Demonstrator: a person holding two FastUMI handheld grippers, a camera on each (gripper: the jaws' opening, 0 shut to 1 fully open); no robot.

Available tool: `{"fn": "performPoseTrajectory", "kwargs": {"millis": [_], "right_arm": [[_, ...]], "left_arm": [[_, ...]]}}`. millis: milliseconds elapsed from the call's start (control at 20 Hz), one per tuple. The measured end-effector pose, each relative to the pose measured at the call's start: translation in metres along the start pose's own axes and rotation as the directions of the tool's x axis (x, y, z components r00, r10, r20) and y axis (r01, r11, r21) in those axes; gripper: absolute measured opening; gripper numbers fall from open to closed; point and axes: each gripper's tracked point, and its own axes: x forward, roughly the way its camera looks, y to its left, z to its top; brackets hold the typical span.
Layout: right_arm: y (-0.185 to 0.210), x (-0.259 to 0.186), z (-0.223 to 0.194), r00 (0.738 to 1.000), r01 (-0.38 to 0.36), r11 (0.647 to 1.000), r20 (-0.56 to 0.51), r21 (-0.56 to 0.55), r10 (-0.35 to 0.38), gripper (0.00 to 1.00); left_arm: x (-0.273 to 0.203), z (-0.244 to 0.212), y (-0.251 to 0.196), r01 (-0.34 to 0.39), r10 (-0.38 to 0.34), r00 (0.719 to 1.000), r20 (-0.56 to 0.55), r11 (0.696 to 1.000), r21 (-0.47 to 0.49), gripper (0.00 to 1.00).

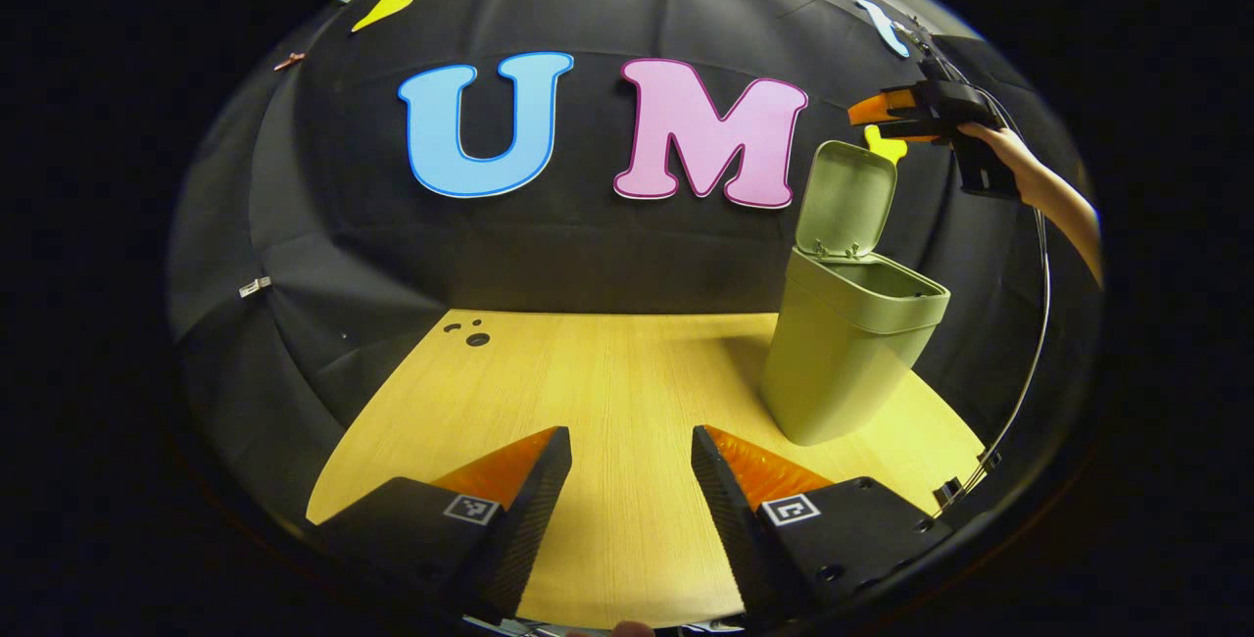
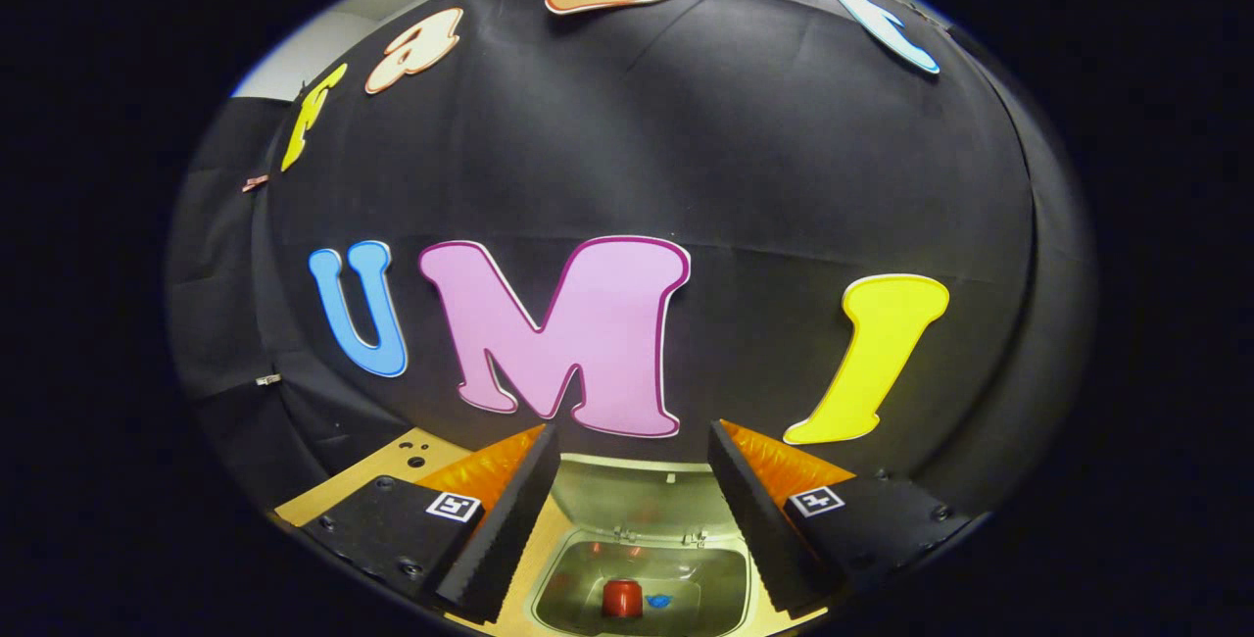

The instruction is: Press the lid of the desktop garbage bin to open it, pick up the crumpled paper on the desktop and throw it into the bin, then pick up the pop can on the desktop and drop it into the bin, and finally close the garbage bin lid.

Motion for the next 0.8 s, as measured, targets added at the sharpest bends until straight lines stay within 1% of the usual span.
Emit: {"fn": "performPoseTrajectory", "kwargs": {"millis": [150, 400, 650, 800], "right_arm": [[-0.014, 0.019, -0.010, 0.999, 0.045, 0.998, -0.032, 0.033, -0.044, 0.98], [-0.022, 0.037, -0.022, 0.996, 0.061, 0.994, -0.077, 0.085, -0.054, 0.98], [-0.020, 0.028, -0.030, 0.994, 0.050, 0.998, -0.100, 0.029, -0.047, 0.98], [-0.017, 0.012, -0.038, 0.993, 0.035, 0.999, -0.112, 0.037, -0.031, 0.98]], "left_arm": [[-0.003, -0.003, 0.004, -0.012, 0.012, 1.000, -0.003, 1.000, -0.009, 0.82], [-0.005, -0.004, 0.007, -0.023, 0.023, 1.000, -0.005, 1.000, 0.001, 0.82], [-0.003, -0.005, 0.007, -0.022, 0.022, 1.000, -0.010, 1.000, -0.006, 0.82], [-0.002, -0.005, 0.004, -0.012, 0.012, 1.000, -0.008, 1.000, -0.005, 0.82]]}}
